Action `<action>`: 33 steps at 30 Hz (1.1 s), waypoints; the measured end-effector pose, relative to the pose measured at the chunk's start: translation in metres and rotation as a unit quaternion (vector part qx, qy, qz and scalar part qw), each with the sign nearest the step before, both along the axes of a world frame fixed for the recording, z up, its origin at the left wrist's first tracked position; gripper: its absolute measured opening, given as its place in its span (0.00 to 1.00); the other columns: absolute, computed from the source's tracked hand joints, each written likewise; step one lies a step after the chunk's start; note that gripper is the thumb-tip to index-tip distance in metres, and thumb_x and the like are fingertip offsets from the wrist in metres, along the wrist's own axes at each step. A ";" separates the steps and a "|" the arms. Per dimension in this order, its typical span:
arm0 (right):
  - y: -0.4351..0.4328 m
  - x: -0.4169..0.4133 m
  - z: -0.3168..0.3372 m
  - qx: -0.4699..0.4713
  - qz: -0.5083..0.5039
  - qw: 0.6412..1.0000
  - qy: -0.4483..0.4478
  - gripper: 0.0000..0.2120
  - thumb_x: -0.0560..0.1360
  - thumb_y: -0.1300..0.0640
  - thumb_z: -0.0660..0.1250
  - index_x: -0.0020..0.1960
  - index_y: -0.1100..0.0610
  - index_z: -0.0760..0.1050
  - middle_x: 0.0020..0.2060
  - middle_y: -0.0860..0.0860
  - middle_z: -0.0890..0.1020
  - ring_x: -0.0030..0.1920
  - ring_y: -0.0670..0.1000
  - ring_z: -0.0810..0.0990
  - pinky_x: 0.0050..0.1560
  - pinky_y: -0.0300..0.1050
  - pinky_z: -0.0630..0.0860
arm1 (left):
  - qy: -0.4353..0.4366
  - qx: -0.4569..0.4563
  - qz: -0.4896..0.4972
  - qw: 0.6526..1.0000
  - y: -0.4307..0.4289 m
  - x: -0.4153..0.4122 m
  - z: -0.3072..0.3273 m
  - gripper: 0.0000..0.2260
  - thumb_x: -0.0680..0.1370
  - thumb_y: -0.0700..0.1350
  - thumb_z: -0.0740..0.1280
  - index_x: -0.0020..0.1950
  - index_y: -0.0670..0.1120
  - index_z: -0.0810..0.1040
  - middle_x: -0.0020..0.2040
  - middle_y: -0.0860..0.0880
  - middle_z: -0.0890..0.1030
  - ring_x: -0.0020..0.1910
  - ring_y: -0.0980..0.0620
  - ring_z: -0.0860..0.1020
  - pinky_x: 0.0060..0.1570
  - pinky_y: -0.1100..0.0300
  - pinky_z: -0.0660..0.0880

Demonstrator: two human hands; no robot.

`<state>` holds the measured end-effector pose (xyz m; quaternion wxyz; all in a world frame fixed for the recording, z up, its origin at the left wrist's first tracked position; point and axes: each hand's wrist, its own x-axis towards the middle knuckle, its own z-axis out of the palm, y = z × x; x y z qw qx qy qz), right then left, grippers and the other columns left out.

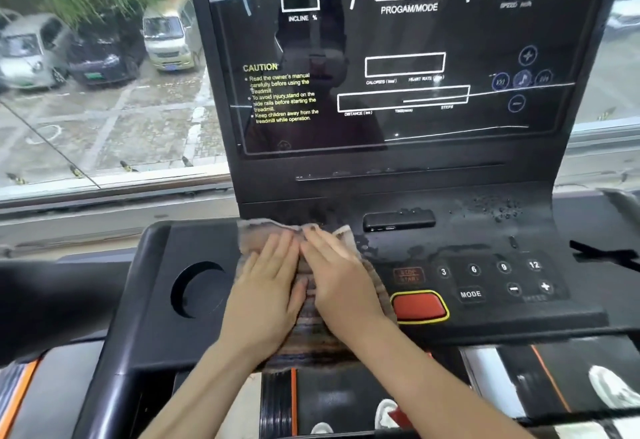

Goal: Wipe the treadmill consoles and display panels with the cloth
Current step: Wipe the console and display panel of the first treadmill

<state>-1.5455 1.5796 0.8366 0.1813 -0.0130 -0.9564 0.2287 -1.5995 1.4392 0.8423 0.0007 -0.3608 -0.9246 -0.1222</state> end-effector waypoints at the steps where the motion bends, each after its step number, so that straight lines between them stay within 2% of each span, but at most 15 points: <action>1: 0.000 0.010 0.000 0.011 -0.001 1.000 0.010 0.20 0.70 0.65 0.63 0.61 0.61 0.79 0.60 0.54 0.81 0.63 0.54 0.77 0.70 0.46 0.67 | -0.013 0.022 -0.028 0.999 -0.004 0.006 0.000 0.25 0.79 0.55 0.53 0.74 0.47 0.68 0.74 0.50 0.66 0.73 0.52 0.64 0.72 0.57 0.56; 4: 0.006 0.026 0.012 -0.065 -0.019 0.998 -0.001 0.14 0.69 0.60 0.56 0.42 0.53 0.81 0.39 0.47 0.84 0.42 0.50 0.79 0.50 0.47 0.76 | -0.066 0.115 -0.022 0.991 -0.014 0.018 0.008 0.12 0.76 0.55 0.60 0.54 0.54 0.79 0.54 0.58 0.81 0.54 0.56 0.75 0.53 0.55 0.74; 6: 0.012 0.011 0.029 -0.221 -0.071 0.972 -0.022 0.12 0.67 0.62 0.57 0.36 0.51 0.78 0.33 0.45 0.81 0.36 0.45 0.76 0.41 0.42 0.73 | -0.132 0.179 0.029 0.975 -0.009 0.017 0.024 0.06 0.78 0.54 0.62 0.44 0.54 0.74 0.40 0.57 0.78 0.41 0.58 0.73 0.42 0.58 0.73; 8: 0.016 -0.007 0.046 -0.383 -0.119 0.916 -0.019 0.13 0.68 0.68 0.59 0.38 0.53 0.77 0.33 0.47 0.81 0.36 0.44 0.78 0.39 0.39 0.73 | -0.247 0.275 0.073 0.926 0.004 0.012 0.043 0.07 0.79 0.50 0.64 0.42 0.52 0.72 0.32 0.53 0.74 0.33 0.58 0.70 0.37 0.61 0.68; 9: 0.017 -0.012 0.054 -0.410 -0.127 0.903 -0.007 0.14 0.69 0.70 0.60 0.41 0.54 0.77 0.36 0.49 0.81 0.38 0.45 0.79 0.40 0.38 0.74 | -0.279 0.317 0.087 0.902 0.010 0.008 0.050 0.05 0.79 0.49 0.65 0.43 0.52 0.73 0.30 0.53 0.72 0.31 0.58 0.69 0.36 0.63 0.67; 11: 0.020 -0.017 0.059 -0.303 -0.151 0.940 0.040 0.15 0.71 0.71 0.62 0.48 0.54 0.78 0.42 0.49 0.80 0.42 0.46 0.77 0.43 0.37 0.74 | -0.272 0.355 0.117 0.887 0.017 -0.006 0.058 0.04 0.77 0.47 0.68 0.48 0.54 0.74 0.31 0.56 0.74 0.32 0.59 0.71 0.37 0.67 0.68; 14: 0.009 -0.012 0.044 -0.003 -0.177 0.979 0.104 0.10 0.74 0.65 0.66 0.52 0.54 0.80 0.48 0.51 0.78 0.49 0.51 0.75 0.48 0.48 0.73 | -0.113 0.302 0.175 0.930 -0.004 -0.036 0.046 0.09 0.75 0.46 0.70 0.53 0.54 0.75 0.46 0.55 0.79 0.47 0.57 0.75 0.48 0.64 0.70; 16: -0.009 -0.006 0.024 0.075 -0.099 0.991 0.043 0.11 0.78 0.56 0.63 0.58 0.52 0.79 0.55 0.53 0.78 0.57 0.54 0.75 0.54 0.54 0.75 | -0.030 0.214 0.216 0.952 -0.032 -0.045 0.027 0.06 0.76 0.44 0.68 0.51 0.51 0.76 0.49 0.51 0.77 0.51 0.50 0.74 0.48 0.57 0.69; 17: -0.018 -0.003 0.016 0.086 -0.033 0.995 -0.024 0.15 0.80 0.50 0.59 0.64 0.49 0.76 0.63 0.54 0.76 0.64 0.55 0.72 0.60 0.57 0.73 | -0.028 0.175 0.231 0.957 -0.044 -0.042 0.018 0.04 0.76 0.44 0.66 0.50 0.51 0.75 0.48 0.51 0.75 0.50 0.47 0.74 0.45 0.55 0.69; 19: -0.029 -0.007 0.009 0.119 0.068 0.983 -0.126 0.22 0.81 0.41 0.51 0.74 0.42 0.64 0.76 0.53 0.63 0.76 0.53 0.58 0.73 0.56 0.58 | -0.059 0.125 0.240 0.961 -0.055 -0.030 0.005 0.02 0.79 0.47 0.60 0.51 0.51 0.72 0.46 0.52 0.72 0.44 0.49 0.73 0.39 0.55 0.67; 21: -0.031 -0.025 0.011 0.145 0.127 0.967 -0.166 0.25 0.81 0.40 0.48 0.77 0.41 0.54 0.79 0.50 0.51 0.78 0.50 0.46 0.74 0.52 0.46 | -0.077 0.124 0.237 0.960 -0.053 -0.023 0.001 0.02 0.80 0.47 0.56 0.50 0.52 0.68 0.44 0.54 0.71 0.40 0.52 0.70 0.36 0.55 0.64; 24: -0.020 -0.045 0.016 0.181 0.149 0.962 -0.140 0.26 0.81 0.41 0.49 0.78 0.43 0.56 0.79 0.48 0.52 0.78 0.47 0.47 0.75 0.53 0.49 | -0.086 0.151 0.243 0.954 -0.053 -0.025 0.003 0.03 0.80 0.48 0.55 0.50 0.53 0.67 0.44 0.54 0.75 0.40 0.50 0.74 0.36 0.55 0.65; 27: -0.001 -0.040 0.009 0.206 0.032 0.974 -0.093 0.25 0.81 0.45 0.52 0.77 0.47 0.59 0.78 0.47 0.57 0.78 0.46 0.52 0.75 0.57 0.54 | -0.076 0.143 0.247 0.955 -0.055 -0.023 0.002 0.06 0.81 0.47 0.55 0.55 0.52 0.69 0.44 0.55 0.77 0.41 0.48 0.76 0.37 0.56 0.65; 30: -0.008 -0.039 0.005 0.196 -0.025 0.975 -0.100 0.27 0.81 0.45 0.51 0.78 0.50 0.56 0.78 0.50 0.55 0.78 0.50 0.50 0.75 0.61 0.49 | -0.076 0.111 0.251 0.959 -0.051 -0.022 0.002 0.04 0.81 0.47 0.54 0.54 0.52 0.66 0.36 0.55 0.73 0.34 0.47 0.71 0.34 0.56 0.63; 33: -0.020 -0.034 0.008 0.191 0.031 0.971 -0.138 0.27 0.82 0.44 0.48 0.79 0.49 0.52 0.79 0.49 0.52 0.78 0.48 0.44 0.75 0.59 0.45 | -0.076 0.123 0.249 0.958 -0.052 -0.023 0.001 0.05 0.81 0.47 0.54 0.55 0.52 0.66 0.38 0.55 0.74 0.36 0.47 0.72 0.35 0.55 0.63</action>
